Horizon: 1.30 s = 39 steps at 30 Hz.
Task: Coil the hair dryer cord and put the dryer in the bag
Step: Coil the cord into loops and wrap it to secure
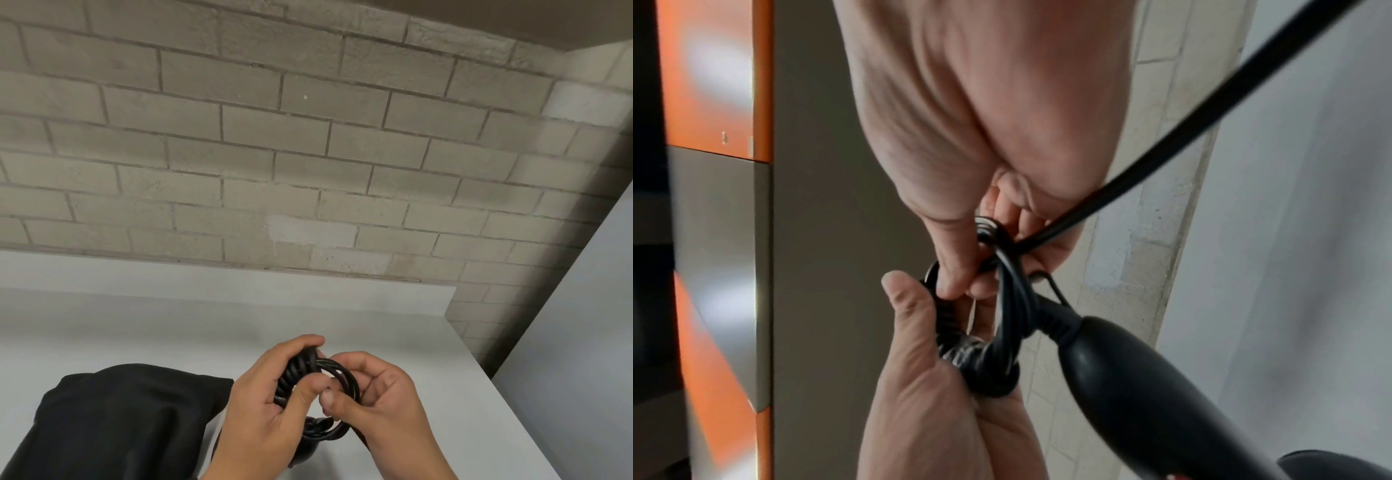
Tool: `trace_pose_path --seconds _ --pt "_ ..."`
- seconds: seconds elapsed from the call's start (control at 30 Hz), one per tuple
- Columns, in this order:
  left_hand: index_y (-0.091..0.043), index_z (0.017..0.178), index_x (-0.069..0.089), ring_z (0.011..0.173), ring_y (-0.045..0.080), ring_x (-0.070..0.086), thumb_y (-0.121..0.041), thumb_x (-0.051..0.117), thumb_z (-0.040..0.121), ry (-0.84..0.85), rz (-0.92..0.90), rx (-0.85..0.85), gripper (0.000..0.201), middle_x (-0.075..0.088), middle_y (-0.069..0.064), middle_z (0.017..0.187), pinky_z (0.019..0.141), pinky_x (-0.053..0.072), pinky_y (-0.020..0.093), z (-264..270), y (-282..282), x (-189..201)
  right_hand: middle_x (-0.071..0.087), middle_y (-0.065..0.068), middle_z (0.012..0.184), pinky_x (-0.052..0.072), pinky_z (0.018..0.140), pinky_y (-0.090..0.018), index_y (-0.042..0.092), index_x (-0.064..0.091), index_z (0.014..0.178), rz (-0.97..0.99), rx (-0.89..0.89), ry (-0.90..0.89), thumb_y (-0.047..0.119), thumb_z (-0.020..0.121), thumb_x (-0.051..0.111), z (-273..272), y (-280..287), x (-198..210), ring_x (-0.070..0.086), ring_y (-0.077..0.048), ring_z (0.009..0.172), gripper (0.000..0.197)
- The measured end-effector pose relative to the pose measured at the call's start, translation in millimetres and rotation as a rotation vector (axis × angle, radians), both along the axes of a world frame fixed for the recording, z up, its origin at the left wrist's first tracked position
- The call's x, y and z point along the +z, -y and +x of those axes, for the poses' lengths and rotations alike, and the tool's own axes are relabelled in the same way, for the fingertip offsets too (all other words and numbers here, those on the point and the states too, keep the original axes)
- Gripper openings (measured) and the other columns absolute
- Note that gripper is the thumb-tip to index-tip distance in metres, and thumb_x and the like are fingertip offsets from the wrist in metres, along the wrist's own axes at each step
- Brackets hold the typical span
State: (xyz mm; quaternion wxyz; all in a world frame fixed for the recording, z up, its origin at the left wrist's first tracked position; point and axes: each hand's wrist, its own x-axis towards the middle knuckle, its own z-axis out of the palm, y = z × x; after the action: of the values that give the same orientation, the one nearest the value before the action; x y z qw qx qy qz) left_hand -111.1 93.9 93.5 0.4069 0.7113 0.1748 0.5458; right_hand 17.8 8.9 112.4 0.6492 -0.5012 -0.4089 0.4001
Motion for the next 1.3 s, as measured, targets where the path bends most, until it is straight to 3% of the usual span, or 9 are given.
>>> trace_pose_path --seconds 0.17,0.3,0.47,0.6,0.7,0.9,1.03,1.17,1.3 --pt "-0.043 0.11 0.064 0.087 0.007 0.068 -0.045 0.062 0.084 -0.01 0.048 0.031 0.027 0.069 -0.016 0.093 0.075 0.047 0.007 -2 0 0 0.07 -0.014 0.071 0.053 0.065 -0.027 0.007 0.073 0.095 -0.018 0.083 -0.003 0.022 0.052 0.095 -3 -2 6 0.064 -0.021 0.06 0.05" --pt "-0.043 0.097 0.067 0.072 0.006 0.067 -0.053 0.06 0.077 0.037 -0.111 0.044 0.023 0.071 -0.016 0.082 0.061 0.047 0.007 1 5 2 0.072 -0.011 0.069 0.055 0.07 -0.031 0.019 0.075 0.096 -0.063 0.084 0.037 0.001 0.054 0.087 -3 1 9 0.07 -0.024 0.068 0.047" --pt "-0.026 0.085 0.073 0.067 0.008 0.067 -0.05 0.073 0.08 0.148 -0.323 0.057 0.025 0.07 -0.001 0.069 0.065 0.049 0.01 6 5 7 0.073 0.002 0.083 0.048 0.083 -0.028 0.043 0.06 0.1 0.067 -0.355 0.493 0.02 0.053 0.094 -13 3 -7 0.063 -0.014 0.082 0.063" --pt "-0.02 0.084 0.073 0.061 0.005 0.062 -0.04 0.067 0.076 0.17 -0.373 0.075 0.022 0.069 0.0 0.065 0.062 0.047 0.011 11 10 13 0.063 0.01 0.099 0.048 0.068 -0.023 0.024 0.06 0.094 0.476 -0.712 1.074 0.022 0.069 0.086 -18 -3 -29 0.058 -0.015 0.083 0.036" --pt "-0.022 0.082 0.072 0.06 0.004 0.062 -0.041 0.067 0.076 0.192 -0.365 0.119 0.021 0.069 -0.001 0.065 0.061 0.047 0.01 12 11 11 0.058 0.011 0.086 0.05 0.056 -0.03 0.015 0.067 0.091 0.477 -0.731 1.194 0.015 0.078 0.079 -22 -8 -35 0.058 -0.019 0.069 0.018" --pt "-0.031 0.09 0.074 0.075 0.004 0.068 -0.05 0.078 0.078 0.247 -0.265 0.169 0.022 0.073 -0.015 0.081 0.066 0.047 0.005 10 7 12 0.067 0.016 0.079 0.045 0.061 -0.008 0.034 0.068 0.087 0.048 -0.502 0.717 0.031 0.08 0.074 -31 -4 -7 0.062 -0.002 0.066 0.009" --pt "-0.041 0.116 0.065 0.068 0.005 0.065 -0.045 0.073 0.072 0.161 -0.093 0.052 0.046 0.069 -0.015 0.078 0.069 0.048 0.006 3 -4 10 0.074 -0.005 0.069 0.047 0.061 -0.021 0.015 0.076 0.081 -0.203 -0.113 0.286 0.016 0.081 0.077 -13 3 28 0.06 -0.009 0.059 0.001" --pt "-0.042 0.104 0.069 0.08 0.008 0.071 -0.043 0.077 0.071 0.087 -0.028 -0.043 0.034 0.072 -0.012 0.088 0.075 0.05 0.009 -2 -13 5 0.068 -0.013 0.071 0.045 0.057 -0.021 0.004 0.074 0.079 -0.274 0.144 -0.052 0.02 0.073 0.078 5 2 38 0.051 -0.014 0.055 0.017" --pt "-0.037 0.099 0.068 0.064 0.0 0.063 -0.046 0.067 0.079 0.037 0.061 0.057 0.022 0.067 -0.017 0.079 0.063 0.043 0.004 -4 -16 0 0.065 -0.01 0.066 0.049 0.056 -0.025 0.007 0.07 0.069 -0.318 0.208 -0.252 0.02 0.067 0.082 8 -2 35 0.052 -0.014 0.05 0.018"
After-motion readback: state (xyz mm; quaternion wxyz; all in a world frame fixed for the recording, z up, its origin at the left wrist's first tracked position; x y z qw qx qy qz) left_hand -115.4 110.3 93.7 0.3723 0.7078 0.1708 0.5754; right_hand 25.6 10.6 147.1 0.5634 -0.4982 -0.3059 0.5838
